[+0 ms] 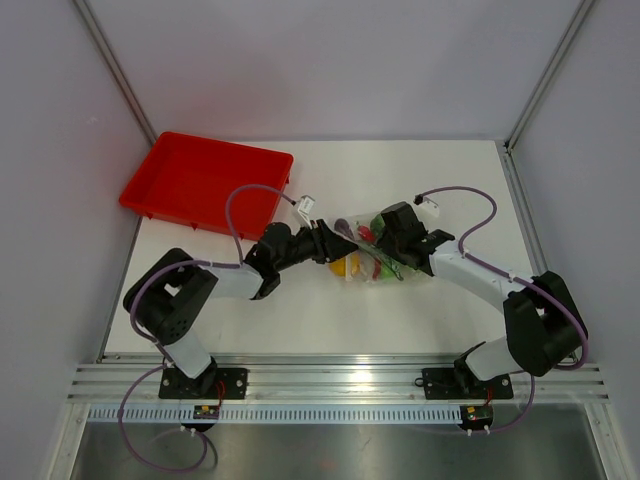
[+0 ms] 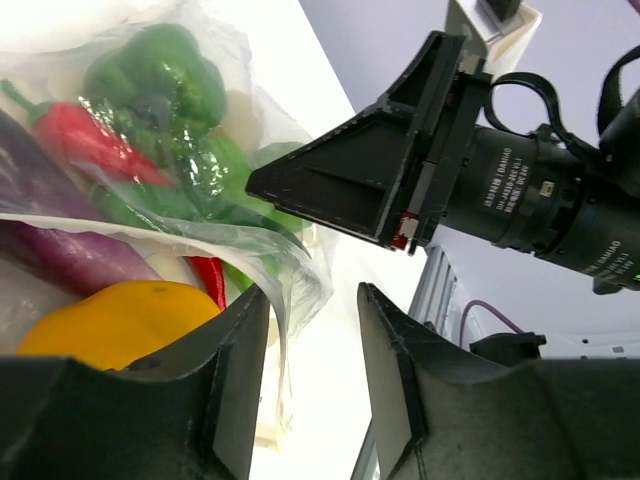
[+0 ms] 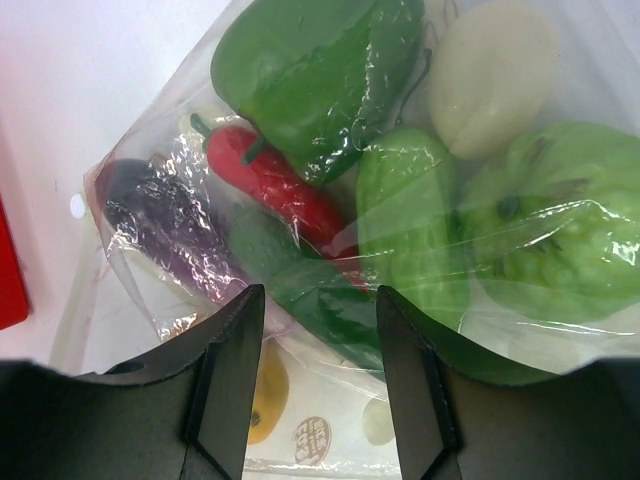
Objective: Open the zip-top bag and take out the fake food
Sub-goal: Adjust the zipper food storage bag at the center of the board.
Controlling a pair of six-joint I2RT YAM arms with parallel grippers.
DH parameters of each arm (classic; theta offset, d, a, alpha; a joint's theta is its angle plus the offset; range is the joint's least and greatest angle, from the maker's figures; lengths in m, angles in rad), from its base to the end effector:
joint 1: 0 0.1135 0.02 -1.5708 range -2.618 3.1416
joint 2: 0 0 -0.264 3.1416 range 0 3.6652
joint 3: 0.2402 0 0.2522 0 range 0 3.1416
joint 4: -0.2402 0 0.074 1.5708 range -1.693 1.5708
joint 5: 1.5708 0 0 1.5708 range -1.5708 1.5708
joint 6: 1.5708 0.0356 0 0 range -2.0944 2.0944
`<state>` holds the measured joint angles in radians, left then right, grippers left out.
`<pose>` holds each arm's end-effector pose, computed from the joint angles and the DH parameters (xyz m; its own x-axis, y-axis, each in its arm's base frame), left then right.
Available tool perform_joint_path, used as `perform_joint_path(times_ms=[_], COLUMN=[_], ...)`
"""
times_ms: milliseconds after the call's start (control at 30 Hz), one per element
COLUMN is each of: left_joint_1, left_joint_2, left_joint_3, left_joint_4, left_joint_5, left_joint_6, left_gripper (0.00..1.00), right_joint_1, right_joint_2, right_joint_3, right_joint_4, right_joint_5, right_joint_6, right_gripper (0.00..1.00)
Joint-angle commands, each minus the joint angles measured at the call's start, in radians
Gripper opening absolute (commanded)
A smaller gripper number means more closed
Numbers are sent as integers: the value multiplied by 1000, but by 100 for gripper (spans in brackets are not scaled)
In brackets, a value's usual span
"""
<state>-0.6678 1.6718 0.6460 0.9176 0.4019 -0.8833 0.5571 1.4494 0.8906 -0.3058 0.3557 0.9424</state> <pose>0.2513 -0.2159 0.1863 -0.7302 -0.3299 -0.5982 0.4899 0.3574 -0.7951 0.2588 0.1466 0.2149 -0.6254 0.5039 -0.5958 0.3438 0.8634 0.3692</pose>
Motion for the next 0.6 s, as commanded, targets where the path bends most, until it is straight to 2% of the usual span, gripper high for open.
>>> perform_joint_path(times_ms=[0,300,433,533,567], left_joint_1=[-4,5,8,13,14], left_joint_2=[-50,-118,-164,-204,-213], left_joint_3=[9,-20,-9,-2,1], left_joint_4=[-22,-118,-250,-372,-400], left_joint_5=[-54,-159,-215,-270,-281], left_joint_6=[43,63,109,122,122], left_gripper=[46,59,65,77,84], right_joint_1=[-6,-5,-5,-5,-6], right_joint_2=[-38,-46,-44,-43,-44], right_joint_3=[-2,-9,-7,-5,-5], right_joint_4=[0,4,7,8,7], right_joint_5=[43,45,35,32,32], right_joint_6=[7,7,1,-5,-7], right_gripper=[56,56,56,56,56])
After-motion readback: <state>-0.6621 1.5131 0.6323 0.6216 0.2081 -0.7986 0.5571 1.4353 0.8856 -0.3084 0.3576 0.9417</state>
